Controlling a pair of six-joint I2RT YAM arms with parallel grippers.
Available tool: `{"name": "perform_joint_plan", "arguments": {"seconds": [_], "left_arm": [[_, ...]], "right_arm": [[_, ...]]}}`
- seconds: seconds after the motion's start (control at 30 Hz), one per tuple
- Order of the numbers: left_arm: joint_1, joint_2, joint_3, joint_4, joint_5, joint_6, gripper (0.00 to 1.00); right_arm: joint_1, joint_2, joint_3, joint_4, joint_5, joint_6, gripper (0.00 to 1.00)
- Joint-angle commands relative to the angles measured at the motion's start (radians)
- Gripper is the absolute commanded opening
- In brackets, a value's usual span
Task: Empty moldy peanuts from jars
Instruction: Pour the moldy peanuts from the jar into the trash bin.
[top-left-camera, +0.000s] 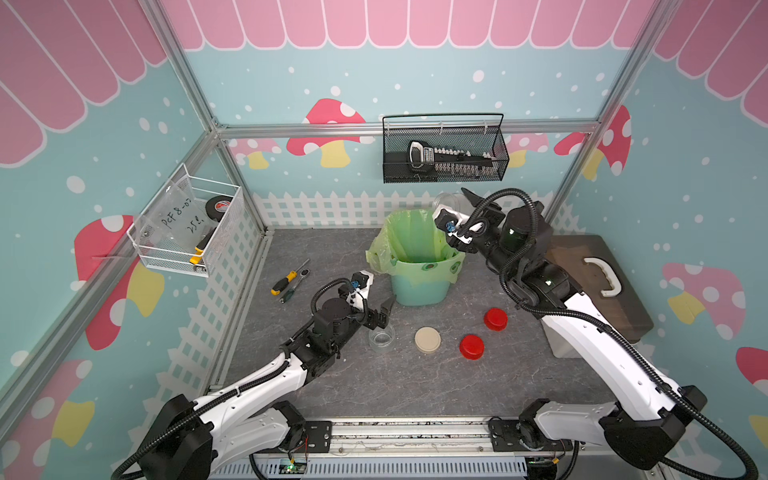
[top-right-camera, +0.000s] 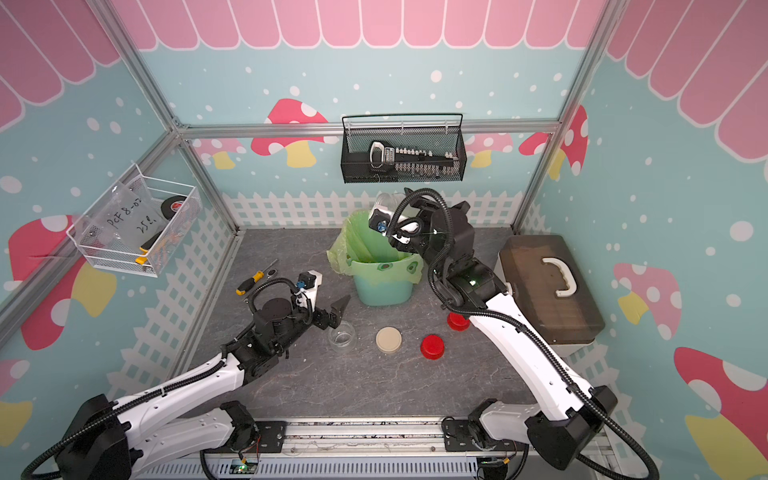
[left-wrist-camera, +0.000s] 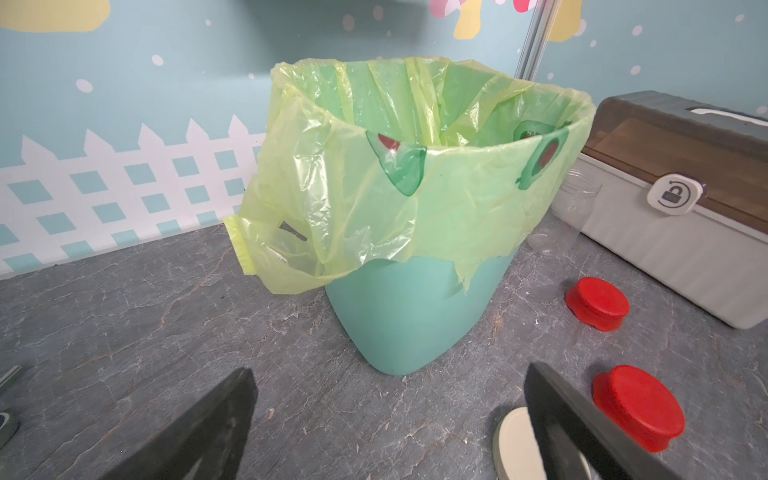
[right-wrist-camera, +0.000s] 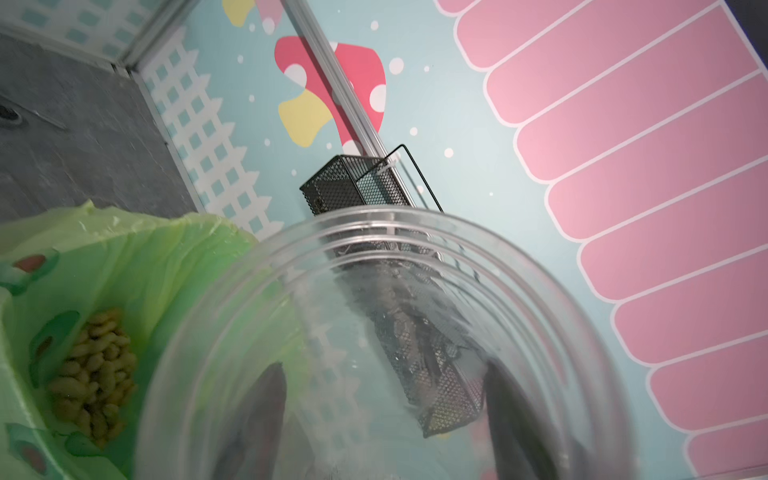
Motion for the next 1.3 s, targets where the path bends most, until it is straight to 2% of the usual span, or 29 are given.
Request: {"name": "perform_joint_plan", "arguments": {"seconds": [0.0, 0.2, 0.4, 0.5, 0.67, 0.73, 0.8, 1.03, 1.27], "left_arm": [[-0.002, -0.023, -0.007, 0.016, -0.010, 0.013, 0.99], [-0.001, -0.047, -0.018, 0.021, -0.009, 0.002, 0.99], [-0.002, -0.063, -0.026, 0.029, 0.014, -0.016, 0.99], [-0.002, -0.069, -0.029, 0.037, 0.025, -0.025, 0.99], [-0.001, -0.073, -0.033, 0.043, 0.026, -0.032, 0.99], [0.000, -0.072, -0.031, 0.042, 0.024, -0.033, 0.99], [-0.001, -0.066, -0.030, 0.044, 0.022, -0.030, 0.99], [0.000, -0.073, -0.033, 0.037, 0.016, -0.019, 0.99], [-0.001, -0.089, -0.042, 0.032, 0.005, -0.010, 0.99]], "right_arm": [[-0.003, -0.032, -0.034, 0.034, -0.167, 0.272, 0.27], [-0.003, -0.056, -0.099, 0.077, -0.286, 0.552, 0.25], [-0.008, -0.056, -0.127, 0.101, -0.366, 0.717, 0.24], [-0.024, -0.042, -0.113, 0.097, -0.427, 0.764, 0.24], [-0.066, -0.038, -0.125, 0.068, -0.343, 0.725, 0.23], [-0.084, -0.029, -0.117, 0.057, -0.319, 0.683, 0.23], [-0.084, -0.015, -0.101, 0.028, -0.261, 0.583, 0.23], [-0.085, 0.155, 0.117, -0.206, 0.064, 0.251, 0.24], [-0.040, 0.301, 0.200, -0.213, 0.400, -0.179, 0.24]]}}
